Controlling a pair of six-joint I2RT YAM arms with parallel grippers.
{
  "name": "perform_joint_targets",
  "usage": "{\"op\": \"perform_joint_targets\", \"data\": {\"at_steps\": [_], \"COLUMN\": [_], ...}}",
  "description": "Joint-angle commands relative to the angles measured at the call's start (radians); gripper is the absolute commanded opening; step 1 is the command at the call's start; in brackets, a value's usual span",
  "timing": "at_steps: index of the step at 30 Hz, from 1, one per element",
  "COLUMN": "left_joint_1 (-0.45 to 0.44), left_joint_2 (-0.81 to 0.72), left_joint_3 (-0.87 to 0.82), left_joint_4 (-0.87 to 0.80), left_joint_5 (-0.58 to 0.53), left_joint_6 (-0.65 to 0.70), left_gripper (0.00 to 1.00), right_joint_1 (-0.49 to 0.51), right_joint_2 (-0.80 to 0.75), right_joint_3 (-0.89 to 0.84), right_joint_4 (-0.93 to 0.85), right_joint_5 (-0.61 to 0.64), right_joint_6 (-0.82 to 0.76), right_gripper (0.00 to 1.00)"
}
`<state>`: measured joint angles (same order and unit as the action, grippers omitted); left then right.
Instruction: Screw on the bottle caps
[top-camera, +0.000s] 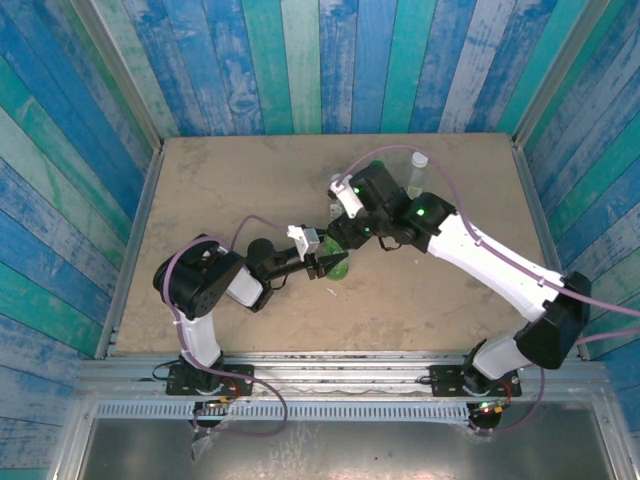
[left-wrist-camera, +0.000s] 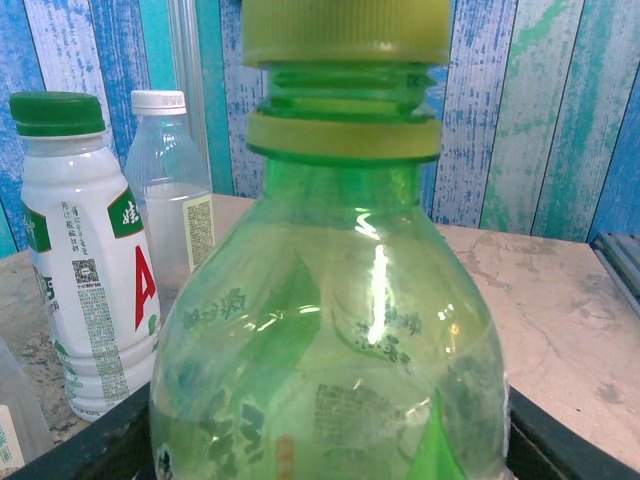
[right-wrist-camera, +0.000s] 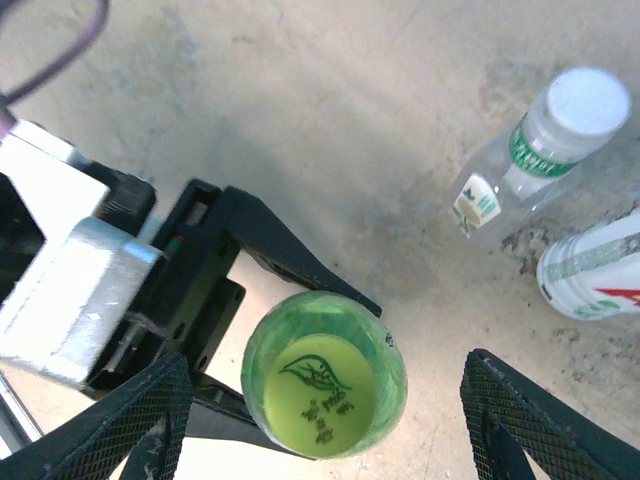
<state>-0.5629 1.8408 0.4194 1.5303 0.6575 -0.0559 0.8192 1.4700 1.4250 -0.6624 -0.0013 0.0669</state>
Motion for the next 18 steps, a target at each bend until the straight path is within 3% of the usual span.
{"op": "perform_joint_targets", "data": {"at_steps": [1, 4, 7, 18], "left_joint_1": [-0.002, -0.002, -0.002, -0.002], "left_joint_2": [0.027, 0.023, 0.017, 0.014], "left_joint_3": [0.008, 0.005, 0.007, 0.005], "left_joint_4": [-0.005, -0.005, -0.011, -0.012], "left_joint_5": [0.014, 0.013, 0.013, 0.012], "left_joint_6": [0.013, 0.014, 0.016, 0.016], "left_gripper": [0.65, 0.65, 0.65, 0.65], "right_joint_1": [-0.008, -0.026, -0.035, -0.042], "right_joint_2": [-0.058, -0.068, -0.060, -0.017], "right_joint_3": [-0.056, -0.069, -0.072, -0.079], "right_joint_4": [0.098, 0.108, 0.094, 0.036], "right_joint_5": [0.005, 0.003, 0.000, -0.052], "right_joint_6": [0.030, 0.045, 0.041, 0.044], "right_gripper": [0.68, 0.47, 0.35, 0.24]}}
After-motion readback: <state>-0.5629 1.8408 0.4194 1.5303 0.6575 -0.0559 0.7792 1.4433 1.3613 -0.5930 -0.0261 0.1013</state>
